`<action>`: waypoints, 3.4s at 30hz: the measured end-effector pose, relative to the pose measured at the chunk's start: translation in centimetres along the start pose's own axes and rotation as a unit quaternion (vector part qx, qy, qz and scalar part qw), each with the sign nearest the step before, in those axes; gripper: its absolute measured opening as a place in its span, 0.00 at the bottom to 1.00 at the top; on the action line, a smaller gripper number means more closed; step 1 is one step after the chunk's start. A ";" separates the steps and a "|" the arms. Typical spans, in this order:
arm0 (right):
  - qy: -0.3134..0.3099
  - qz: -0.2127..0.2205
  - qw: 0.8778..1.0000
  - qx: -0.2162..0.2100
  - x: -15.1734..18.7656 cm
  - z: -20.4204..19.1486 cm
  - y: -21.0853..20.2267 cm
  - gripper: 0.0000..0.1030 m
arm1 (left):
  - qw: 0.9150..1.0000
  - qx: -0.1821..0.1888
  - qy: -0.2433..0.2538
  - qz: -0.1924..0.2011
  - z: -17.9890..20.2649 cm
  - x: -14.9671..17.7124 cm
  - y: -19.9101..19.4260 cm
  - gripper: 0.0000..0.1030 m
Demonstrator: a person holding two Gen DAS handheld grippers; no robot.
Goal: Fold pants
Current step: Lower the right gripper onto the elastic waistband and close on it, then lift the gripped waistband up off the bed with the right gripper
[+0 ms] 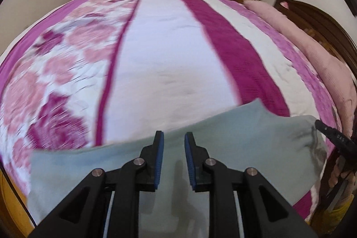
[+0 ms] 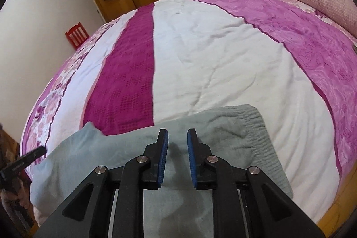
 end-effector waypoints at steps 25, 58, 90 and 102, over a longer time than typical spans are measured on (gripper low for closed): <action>0.069 -0.015 0.997 -0.033 0.7 5.9 1.4 0.22 | 0.992 0.025 0.108 -0.053 11.2 -0.8 13.1 0.19; -0.004 0.006 0.998 -0.069 -0.3 6.7 3.9 0.31 | 0.994 0.007 0.102 -0.043 11.5 -0.4 12.9 0.19; 0.131 -0.018 0.991 -0.038 4.2 13.4 -1.9 0.45 | 0.990 -0.085 0.095 -0.060 6.7 0.7 6.3 0.20; 0.182 -0.057 0.978 -0.082 7.0 12.3 -2.7 0.45 | 0.989 -0.137 0.028 -0.046 -0.5 3.3 -0.1 0.20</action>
Point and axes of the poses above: each gripper's, at about its wrist camera, not at the fingertips, and y roughly the way its jaws point, z to its right, x to its underside, the point moved 6 cm from there along y, roughly the way its jaws point, and after that the axes turned 13 degrees about x, right-handed, at the moved point
